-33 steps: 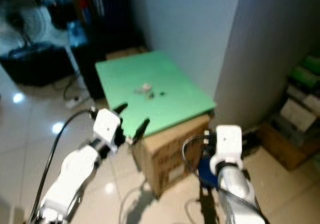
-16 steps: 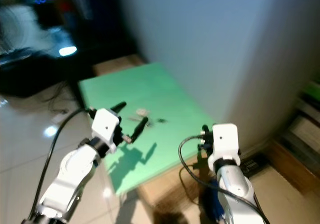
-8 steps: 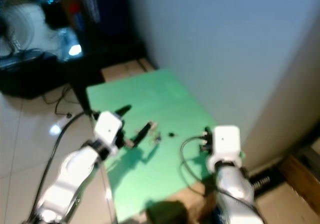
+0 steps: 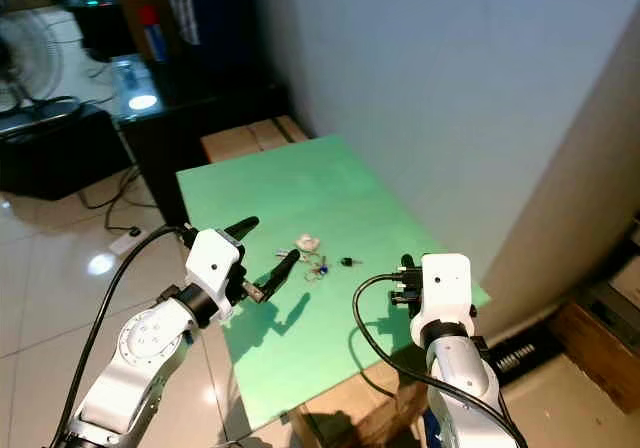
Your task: Hang keys on a hook
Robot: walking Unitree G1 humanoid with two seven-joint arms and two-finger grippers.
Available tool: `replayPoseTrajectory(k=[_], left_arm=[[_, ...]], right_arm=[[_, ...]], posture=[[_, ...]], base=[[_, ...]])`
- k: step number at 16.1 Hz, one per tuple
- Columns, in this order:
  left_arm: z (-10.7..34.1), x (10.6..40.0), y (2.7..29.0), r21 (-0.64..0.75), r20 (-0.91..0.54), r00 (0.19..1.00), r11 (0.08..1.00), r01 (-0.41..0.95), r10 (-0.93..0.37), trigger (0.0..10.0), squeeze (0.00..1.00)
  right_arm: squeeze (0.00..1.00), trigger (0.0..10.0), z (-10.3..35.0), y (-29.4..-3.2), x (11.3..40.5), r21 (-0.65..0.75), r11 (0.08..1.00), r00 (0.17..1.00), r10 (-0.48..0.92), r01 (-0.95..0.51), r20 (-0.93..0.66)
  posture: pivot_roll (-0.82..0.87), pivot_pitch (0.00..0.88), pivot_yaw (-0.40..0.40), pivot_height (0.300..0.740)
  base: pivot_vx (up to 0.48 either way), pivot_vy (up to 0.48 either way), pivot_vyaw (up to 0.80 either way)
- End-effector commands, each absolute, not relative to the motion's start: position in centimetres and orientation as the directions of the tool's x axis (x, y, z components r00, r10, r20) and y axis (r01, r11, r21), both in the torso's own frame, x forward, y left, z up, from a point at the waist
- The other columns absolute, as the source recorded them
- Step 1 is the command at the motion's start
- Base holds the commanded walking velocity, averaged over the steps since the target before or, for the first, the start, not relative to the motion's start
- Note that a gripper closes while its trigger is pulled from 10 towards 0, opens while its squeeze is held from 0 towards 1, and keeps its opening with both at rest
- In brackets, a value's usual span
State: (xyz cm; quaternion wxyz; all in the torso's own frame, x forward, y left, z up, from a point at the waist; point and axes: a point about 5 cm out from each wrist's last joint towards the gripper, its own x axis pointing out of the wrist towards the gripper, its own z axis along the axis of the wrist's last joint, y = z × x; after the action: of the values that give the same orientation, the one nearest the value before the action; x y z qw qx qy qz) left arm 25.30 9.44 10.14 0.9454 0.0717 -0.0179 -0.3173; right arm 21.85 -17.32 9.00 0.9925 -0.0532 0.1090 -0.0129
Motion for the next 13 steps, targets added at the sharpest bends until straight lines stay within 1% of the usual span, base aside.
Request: replayPoseTrajectory(k=[1, 4, 5, 6, 7, 9, 10, 12, 13], left_arm=[[10.4, 25.5, 9.5, 0.161, -0.006, 0.793, 0.782, 0.602, -0.609, 10.0, 0.00], [10.4, 25.4, 9.4, 0.162, -0.009, 0.792, 0.781, 0.603, -0.610, 10.0, 0.00], [10.2, 25.5, 9.5, 0.173, -0.022, 0.799, 0.785, 0.595, -0.601, 10.0, 0.00], [10.2, 25.6, 9.7, 0.185, -0.036, 0.805, 0.788, 0.588, -0.592, 10.0, 0.00], [10.2, 25.6, 9.8, 0.183, -0.044, 0.800, 0.782, 0.595, -0.599, 10.0, 0.00], [10.6, 25.5, 10.4, 0.212, -0.063, 0.793, 0.769, 0.603, -0.605, 10.0, 0.00], [10.8, 25.5, 10.8, 0.227, -0.068, 0.799, 0.771, 0.595, -0.597, 10.0, 0.00], [11.7, 25.6, 12.3, 0.262, -0.078, 0.822, 0.784, 0.562, -0.564, 10.0, 0.00], [12.5, 25.4, 13.4, 0.286, -0.083, 0.825, 0.780, 0.557, -0.559, 10.0, 0.00]], right_arm=[[0.00, 10.0, 8.9, -17.4, 22.0, -0.117, 0.993, 0.976, -0.046, 0.021, -0.214], [0.00, 10.0, 8.8, -17.4, 21.9, -0.116, 0.993, 0.975, -0.045, 0.020, -0.217], [0.00, 10.0, 8.8, -17.3, 22.0, -0.075, 0.997, 0.978, -0.026, 0.010, -0.208], [0.61, 10.0, 8.9, -17.1, 22.1, -0.022, 1.000, 0.981, 0.007, -0.011, -0.194], [1.00, 10.0, 8.9, -16.9, 22.7, 0.004, 0.999, 0.981, 0.051, -0.051, -0.186], [1.00, 10.0, 8.3, -16.8, 25.2, -0.025, 0.988, 0.970, 0.143, -0.151, -0.199], [1.00, 10.0, 8.0, -17.0, 26.3, -0.035, 0.985, 0.965, 0.156, -0.167, -0.212], [1.00, 10.0, 7.5, -17.9, 29.7, -0.056, 0.980, 0.955, 0.170, -0.189, -0.243], [1.00, 10.0, 7.6, -18.3, 31.3, -0.056, 0.980, 0.952, 0.173, -0.193, -0.254]], posture=[[-0.16, 0.000, 0.068, 0.718], [-0.16, 0.000, 0.067, 0.718], [-0.15, 0.000, 0.067, 0.718], [-0.14, 0.000, 0.065, 0.718], [-0.14, 0.000, 0.065, 0.718], [-0.11, 0.000, 0.062, 0.718], [-0.09, 0.000, 0.060, 0.718], [-0.02, 0.000, 0.060, 0.718], [0.04, 0.045, 0.054, 0.718]], base=[[0.000, 0.000, 0.00], [0.000, 0.000, 0.00], [0.000, 0.000, 0.00], [0.000, 0.000, 0.00], [0.000, 0.000, 0.00], [0.000, 0.000, 0.00], [0.000, 0.000, 0.00], [0.000, 0.000, 0.00], [0.000, 0.000, 0.00]])
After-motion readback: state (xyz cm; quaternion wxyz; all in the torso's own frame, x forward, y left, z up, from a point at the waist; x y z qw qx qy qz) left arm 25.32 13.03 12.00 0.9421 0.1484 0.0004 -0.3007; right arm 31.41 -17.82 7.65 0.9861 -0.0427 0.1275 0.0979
